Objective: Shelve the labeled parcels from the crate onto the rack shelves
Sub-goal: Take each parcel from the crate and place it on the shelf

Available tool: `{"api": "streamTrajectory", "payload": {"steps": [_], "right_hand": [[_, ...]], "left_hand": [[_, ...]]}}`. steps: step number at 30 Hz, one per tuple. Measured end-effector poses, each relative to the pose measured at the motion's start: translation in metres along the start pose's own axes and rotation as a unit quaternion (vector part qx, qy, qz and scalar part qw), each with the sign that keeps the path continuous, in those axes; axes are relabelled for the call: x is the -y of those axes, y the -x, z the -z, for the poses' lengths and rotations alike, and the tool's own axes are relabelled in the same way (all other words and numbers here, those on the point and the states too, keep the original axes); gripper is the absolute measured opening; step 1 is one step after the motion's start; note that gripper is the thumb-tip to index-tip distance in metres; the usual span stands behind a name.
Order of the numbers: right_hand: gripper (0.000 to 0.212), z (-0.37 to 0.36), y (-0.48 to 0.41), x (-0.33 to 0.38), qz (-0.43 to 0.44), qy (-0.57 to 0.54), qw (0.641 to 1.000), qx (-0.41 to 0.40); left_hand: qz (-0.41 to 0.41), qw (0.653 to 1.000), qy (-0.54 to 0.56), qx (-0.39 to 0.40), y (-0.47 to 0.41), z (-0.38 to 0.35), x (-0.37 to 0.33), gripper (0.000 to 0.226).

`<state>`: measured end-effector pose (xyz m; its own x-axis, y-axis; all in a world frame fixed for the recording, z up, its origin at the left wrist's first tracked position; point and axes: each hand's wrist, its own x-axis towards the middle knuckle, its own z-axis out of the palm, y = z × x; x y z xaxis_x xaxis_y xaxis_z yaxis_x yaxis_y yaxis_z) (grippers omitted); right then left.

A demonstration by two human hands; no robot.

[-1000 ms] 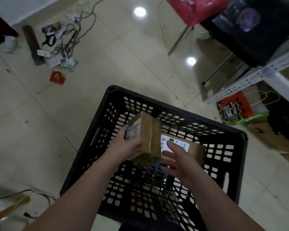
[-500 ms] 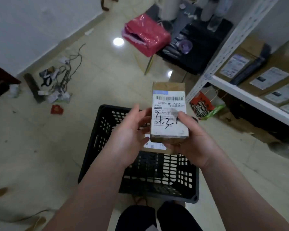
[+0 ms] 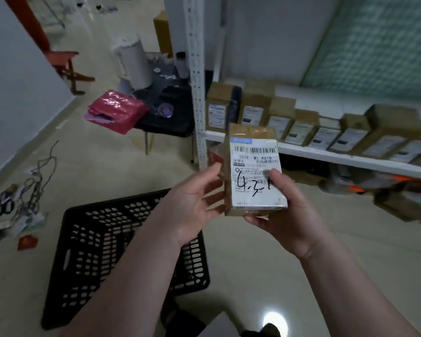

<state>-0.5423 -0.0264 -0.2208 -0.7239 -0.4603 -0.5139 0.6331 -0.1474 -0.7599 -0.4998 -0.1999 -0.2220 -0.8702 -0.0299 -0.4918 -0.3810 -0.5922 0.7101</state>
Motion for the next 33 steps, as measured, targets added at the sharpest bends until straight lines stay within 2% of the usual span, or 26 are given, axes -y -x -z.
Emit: {"api": "streamTrajectory", "payload": {"steps": [2,6,12,16,20,22,24,26,29,32,33], "right_hand": [[0.034,0.043,0.024,0.014,0.019,0.009,1.000,-0.016],[0.037,0.122,0.065,0.044,0.053,0.036,0.997,-0.037],[0.048,0.207,0.112,0.074,0.104,0.037,0.991,-0.078],[0.055,0.243,0.127,0.079,0.109,0.024,0.986,-0.127],[0.033,0.283,0.129,0.085,0.116,0.049,0.972,-0.199],[0.043,0.303,0.124,0.091,0.139,0.060,0.960,-0.234],[0.077,0.322,0.115,0.099,0.154,0.088,0.949,-0.261],[0.092,0.341,0.102,0.110,0.159,0.156,0.937,-0.268],[0.076,0.369,0.072,0.129,0.174,0.206,0.927,-0.260],[0.075,0.401,0.038,0.156,0.165,0.212,0.922,-0.278],[0.076,0.412,0.028,0.166,0.155,0.214,0.922,-0.283]], "left_hand": [[0.013,0.999,-0.020,0.037,-0.006,-0.049,0.023,0.042],[0.032,0.993,-0.073,0.091,-0.020,-0.140,0.059,0.053],[0.057,0.982,-0.132,0.125,-0.038,-0.245,0.092,0.055],[0.068,0.974,-0.160,0.142,-0.055,-0.285,0.109,0.056],[0.072,0.962,-0.212,0.156,-0.083,-0.316,0.128,0.063],[0.066,0.960,-0.223,0.155,-0.101,-0.329,0.137,0.055],[0.049,0.959,-0.235,0.148,-0.123,-0.342,0.145,0.044],[0.039,0.952,-0.263,0.155,-0.147,-0.355,0.153,0.046],[0.030,0.940,-0.300,0.157,-0.187,-0.377,0.157,0.059],[0.043,0.933,-0.312,0.175,-0.230,-0.404,0.150,0.073],[0.048,0.931,-0.313,0.181,-0.246,-0.413,0.147,0.072]]}}
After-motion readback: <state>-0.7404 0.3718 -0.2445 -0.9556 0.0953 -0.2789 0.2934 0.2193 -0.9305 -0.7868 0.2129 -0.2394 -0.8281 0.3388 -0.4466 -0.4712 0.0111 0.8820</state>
